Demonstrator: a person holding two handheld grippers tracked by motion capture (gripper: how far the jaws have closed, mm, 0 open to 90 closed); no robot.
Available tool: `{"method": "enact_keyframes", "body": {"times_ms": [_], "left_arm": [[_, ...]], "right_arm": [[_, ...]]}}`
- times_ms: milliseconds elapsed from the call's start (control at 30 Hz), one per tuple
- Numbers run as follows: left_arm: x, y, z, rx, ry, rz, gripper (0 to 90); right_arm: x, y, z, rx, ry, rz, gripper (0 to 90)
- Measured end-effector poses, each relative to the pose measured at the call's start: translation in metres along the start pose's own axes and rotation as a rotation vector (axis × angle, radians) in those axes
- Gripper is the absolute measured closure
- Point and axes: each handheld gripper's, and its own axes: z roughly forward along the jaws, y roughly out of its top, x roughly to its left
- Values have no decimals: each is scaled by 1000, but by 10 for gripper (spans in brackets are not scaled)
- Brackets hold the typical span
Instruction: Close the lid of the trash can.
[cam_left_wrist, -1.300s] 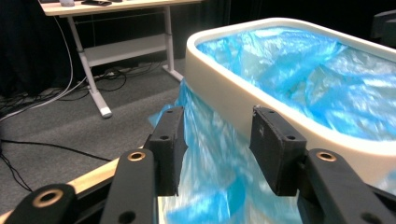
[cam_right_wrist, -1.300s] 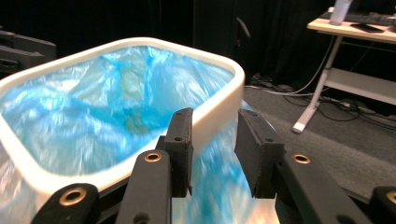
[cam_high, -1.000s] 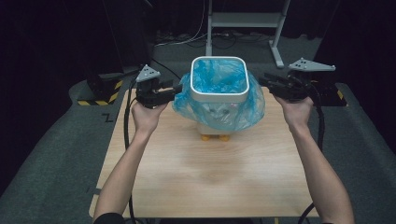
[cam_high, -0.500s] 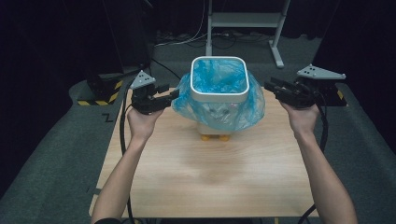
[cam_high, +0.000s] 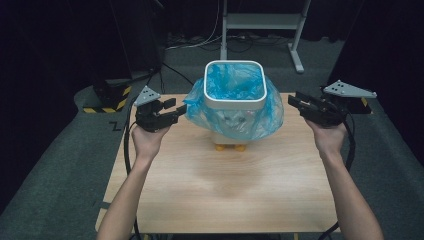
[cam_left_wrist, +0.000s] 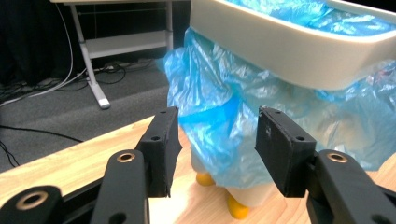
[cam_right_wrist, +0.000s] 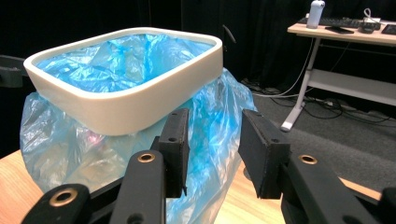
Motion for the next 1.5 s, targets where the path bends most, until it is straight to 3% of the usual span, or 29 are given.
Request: {"method": "enact_keyframes", "body": {"times_ms": [267, 1500], "left_arm": [[2, -12, -4, 12, 14, -10, 493], [5, -54, -7, 67, 43, -41, 486]], "right_arm": [[-6, -16, -5, 0, -4, 38, 625], [-11, -69, -14, 40, -20, 99, 611]]}}
